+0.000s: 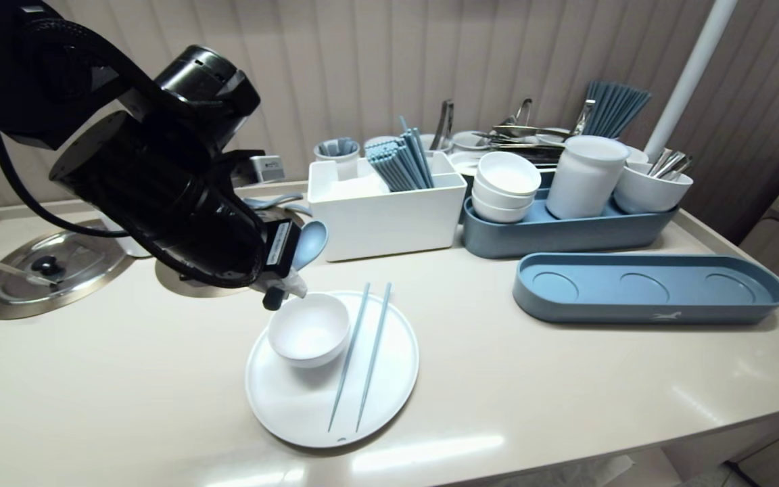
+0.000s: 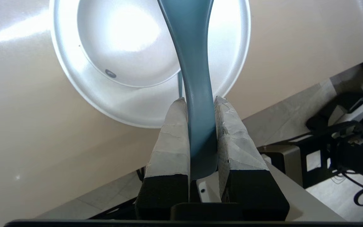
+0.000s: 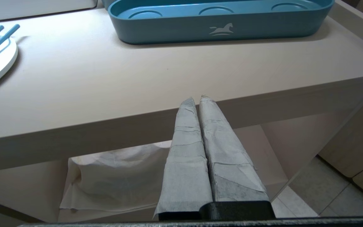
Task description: Put the spoon back from the bowl
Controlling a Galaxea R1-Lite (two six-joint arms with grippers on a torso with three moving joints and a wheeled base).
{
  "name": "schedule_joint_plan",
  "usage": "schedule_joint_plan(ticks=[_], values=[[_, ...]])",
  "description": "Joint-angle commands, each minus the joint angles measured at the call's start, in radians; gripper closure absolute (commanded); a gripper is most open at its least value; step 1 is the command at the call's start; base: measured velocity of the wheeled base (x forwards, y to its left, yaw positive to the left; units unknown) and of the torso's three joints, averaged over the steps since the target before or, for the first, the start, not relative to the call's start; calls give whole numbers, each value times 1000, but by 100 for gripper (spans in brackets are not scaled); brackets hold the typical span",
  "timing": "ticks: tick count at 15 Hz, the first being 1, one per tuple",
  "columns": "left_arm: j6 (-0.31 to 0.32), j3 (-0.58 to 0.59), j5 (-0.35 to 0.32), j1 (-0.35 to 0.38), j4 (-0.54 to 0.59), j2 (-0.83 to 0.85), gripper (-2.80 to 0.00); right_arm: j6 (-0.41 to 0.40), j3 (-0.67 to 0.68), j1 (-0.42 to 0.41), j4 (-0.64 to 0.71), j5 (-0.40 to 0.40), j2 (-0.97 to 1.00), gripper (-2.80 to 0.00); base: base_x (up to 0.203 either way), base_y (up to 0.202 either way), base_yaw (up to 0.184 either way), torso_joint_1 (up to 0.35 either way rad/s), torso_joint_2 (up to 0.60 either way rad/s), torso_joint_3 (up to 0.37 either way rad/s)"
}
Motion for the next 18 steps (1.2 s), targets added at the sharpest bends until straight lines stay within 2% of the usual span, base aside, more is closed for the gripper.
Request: schedule_joint_plan(ticks=[1, 2, 5, 18], values=[[-3, 0, 30, -1, 6, 2, 0, 0, -1, 0, 0, 0, 0, 0, 0, 0, 0, 0, 0, 0], [-5, 0, 54, -1, 6, 4, 0, 0, 0, 0, 0, 0, 1, 0, 0, 0, 0, 0, 0, 0], [-5, 1, 56, 0, 6, -2, 0, 0, 1, 0, 0, 0, 0, 0, -1, -86, 13, 0, 3, -2], [-21, 3, 55, -1, -8, 3, 0, 0, 1, 0, 0, 0, 1, 0, 0, -197, 1, 3, 2, 2]])
